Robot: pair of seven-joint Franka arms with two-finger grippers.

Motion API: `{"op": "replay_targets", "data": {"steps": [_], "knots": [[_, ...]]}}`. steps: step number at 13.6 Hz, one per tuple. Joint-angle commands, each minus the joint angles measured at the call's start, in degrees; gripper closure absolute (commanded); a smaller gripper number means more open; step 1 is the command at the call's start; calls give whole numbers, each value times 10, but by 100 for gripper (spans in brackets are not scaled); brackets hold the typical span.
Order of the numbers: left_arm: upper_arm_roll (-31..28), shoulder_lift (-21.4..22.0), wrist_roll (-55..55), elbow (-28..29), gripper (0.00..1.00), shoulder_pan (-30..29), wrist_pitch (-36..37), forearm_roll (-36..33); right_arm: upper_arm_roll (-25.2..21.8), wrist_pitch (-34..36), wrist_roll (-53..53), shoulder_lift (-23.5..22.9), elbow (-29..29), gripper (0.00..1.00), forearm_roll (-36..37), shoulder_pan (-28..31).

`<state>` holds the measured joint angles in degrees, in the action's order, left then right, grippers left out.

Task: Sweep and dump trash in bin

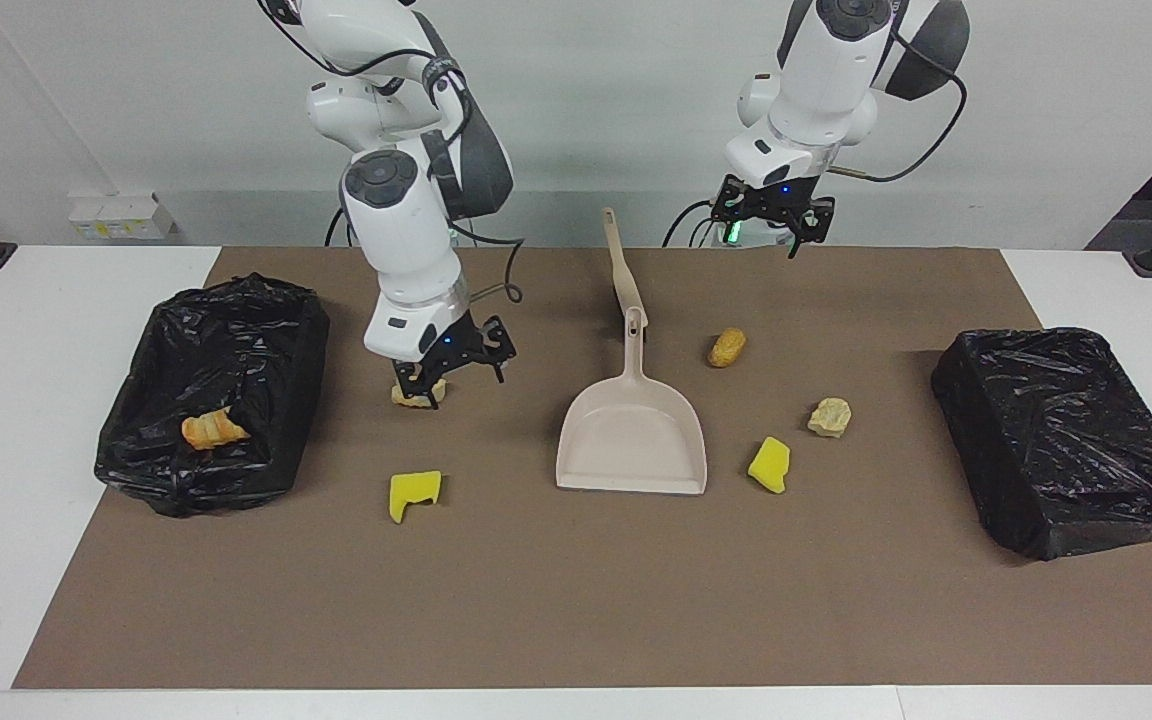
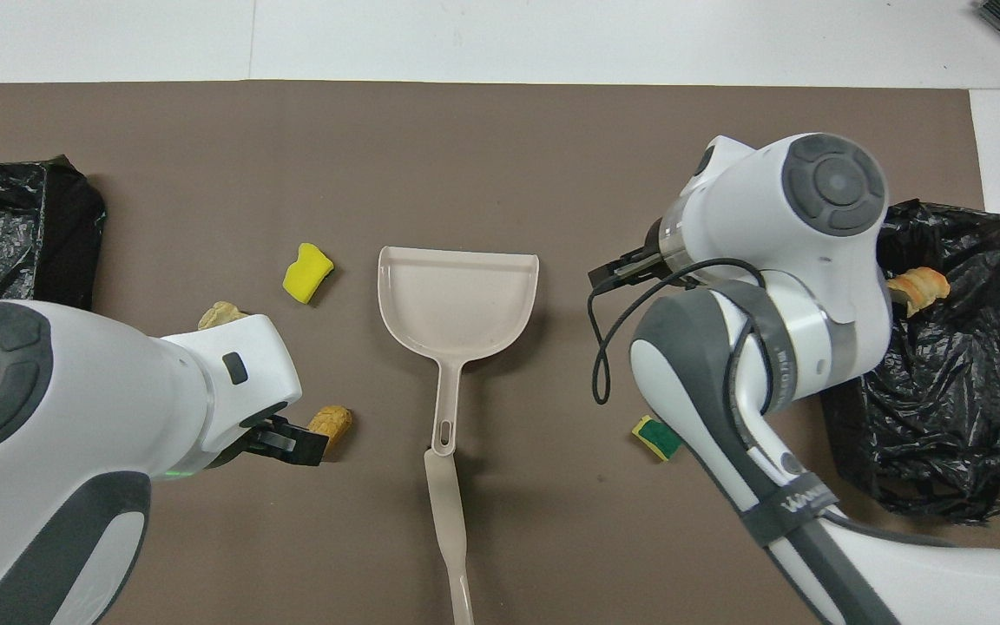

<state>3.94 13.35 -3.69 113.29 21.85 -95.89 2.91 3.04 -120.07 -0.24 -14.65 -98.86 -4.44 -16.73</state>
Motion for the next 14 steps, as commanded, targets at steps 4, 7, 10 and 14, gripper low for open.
{"op": "replay_targets", "data": {"steps": [4,7,10,14], "knots": [[-6,24,-7,27,0,10,-9,9,-1,-17,217,-111,87,0,0,-73],[-6,49,-37,71,0,44,-16,11,-1,-21,306,-127,106,0,-4,-103],[-5,88,-96,149,0,107,-34,36,5,-4,370,-120,97,0,-32,-117],[-5,90,-256,249,0,219,-147,67,7,39,402,-110,94,0,-74,-120]]}}
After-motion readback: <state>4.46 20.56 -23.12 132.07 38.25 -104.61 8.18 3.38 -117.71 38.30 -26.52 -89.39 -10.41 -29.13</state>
